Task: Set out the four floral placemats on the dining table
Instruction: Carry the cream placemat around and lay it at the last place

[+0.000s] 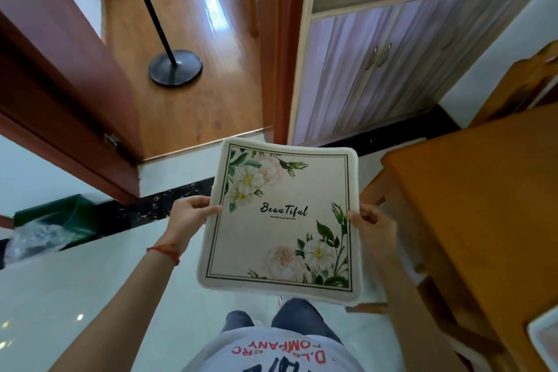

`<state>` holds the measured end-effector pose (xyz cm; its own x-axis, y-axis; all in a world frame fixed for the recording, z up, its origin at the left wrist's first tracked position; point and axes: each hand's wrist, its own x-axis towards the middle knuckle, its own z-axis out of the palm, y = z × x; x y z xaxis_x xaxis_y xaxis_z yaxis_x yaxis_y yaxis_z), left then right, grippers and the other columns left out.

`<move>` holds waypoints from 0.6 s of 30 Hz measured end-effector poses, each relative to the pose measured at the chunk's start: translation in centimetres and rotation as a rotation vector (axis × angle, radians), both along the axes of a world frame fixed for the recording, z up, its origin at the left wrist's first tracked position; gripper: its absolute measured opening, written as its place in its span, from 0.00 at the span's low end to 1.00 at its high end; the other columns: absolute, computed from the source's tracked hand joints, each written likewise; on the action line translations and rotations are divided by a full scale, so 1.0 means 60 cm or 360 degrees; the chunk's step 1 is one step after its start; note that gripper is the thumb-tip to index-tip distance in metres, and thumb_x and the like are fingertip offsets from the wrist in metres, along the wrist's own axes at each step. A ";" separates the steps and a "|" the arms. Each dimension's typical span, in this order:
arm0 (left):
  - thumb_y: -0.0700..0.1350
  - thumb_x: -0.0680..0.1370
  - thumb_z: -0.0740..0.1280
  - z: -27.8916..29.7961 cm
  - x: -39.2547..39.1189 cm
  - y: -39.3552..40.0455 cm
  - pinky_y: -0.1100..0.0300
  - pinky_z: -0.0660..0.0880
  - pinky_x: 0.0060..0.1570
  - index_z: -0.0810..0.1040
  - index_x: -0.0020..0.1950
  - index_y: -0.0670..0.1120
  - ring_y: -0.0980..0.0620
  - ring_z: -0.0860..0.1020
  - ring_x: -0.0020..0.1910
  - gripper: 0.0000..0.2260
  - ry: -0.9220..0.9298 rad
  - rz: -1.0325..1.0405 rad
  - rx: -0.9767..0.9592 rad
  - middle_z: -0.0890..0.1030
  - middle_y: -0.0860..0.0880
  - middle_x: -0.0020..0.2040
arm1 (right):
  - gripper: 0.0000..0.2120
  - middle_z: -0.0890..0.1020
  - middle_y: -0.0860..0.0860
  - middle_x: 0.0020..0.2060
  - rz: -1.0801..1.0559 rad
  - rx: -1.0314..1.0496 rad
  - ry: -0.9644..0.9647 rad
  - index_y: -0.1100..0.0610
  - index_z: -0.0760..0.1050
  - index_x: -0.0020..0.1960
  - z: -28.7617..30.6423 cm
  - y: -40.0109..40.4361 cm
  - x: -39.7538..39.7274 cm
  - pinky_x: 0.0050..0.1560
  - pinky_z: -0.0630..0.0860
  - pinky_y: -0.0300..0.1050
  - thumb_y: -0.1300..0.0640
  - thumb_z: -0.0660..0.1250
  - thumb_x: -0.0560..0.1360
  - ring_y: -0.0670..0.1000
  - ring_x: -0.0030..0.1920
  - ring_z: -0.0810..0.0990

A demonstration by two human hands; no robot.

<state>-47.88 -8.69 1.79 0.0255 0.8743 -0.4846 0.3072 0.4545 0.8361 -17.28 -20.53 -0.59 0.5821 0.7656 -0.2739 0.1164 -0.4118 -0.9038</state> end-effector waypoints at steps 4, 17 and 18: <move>0.34 0.69 0.71 0.005 0.068 0.086 0.55 0.77 0.45 0.80 0.37 0.45 0.45 0.80 0.40 0.06 -0.0039 -0.0027 0.0006 0.84 0.50 0.32 | 0.12 0.81 0.52 0.33 -0.0045 0.0113 -0.0015 0.48 0.77 0.36 0.007 0.077 0.059 0.36 0.76 0.33 0.65 0.69 0.70 0.44 0.31 0.78; 0.33 0.69 0.71 0.021 0.237 0.298 0.62 0.79 0.32 0.80 0.43 0.36 0.46 0.81 0.35 0.04 -0.0049 -0.0201 -0.0022 0.83 0.46 0.32 | 0.07 0.84 0.53 0.39 -0.0335 0.0054 0.0037 0.60 0.79 0.49 0.016 0.211 0.193 0.38 0.81 0.46 0.62 0.69 0.71 0.55 0.40 0.83; 0.33 0.69 0.70 0.021 0.248 0.312 0.66 0.76 0.27 0.80 0.42 0.36 0.50 0.81 0.31 0.04 -0.0055 -0.0230 -0.0023 0.82 0.47 0.30 | 0.07 0.84 0.53 0.40 -0.0362 0.0041 0.0050 0.60 0.79 0.49 0.015 0.216 0.197 0.37 0.81 0.44 0.62 0.69 0.71 0.54 0.40 0.84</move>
<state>-33.01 10.05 3.03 0.1679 0.8533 -0.4936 0.3414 0.4194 0.8411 -5.47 -7.57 0.29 0.7318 0.6227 -0.2770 -0.0053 -0.4012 -0.9160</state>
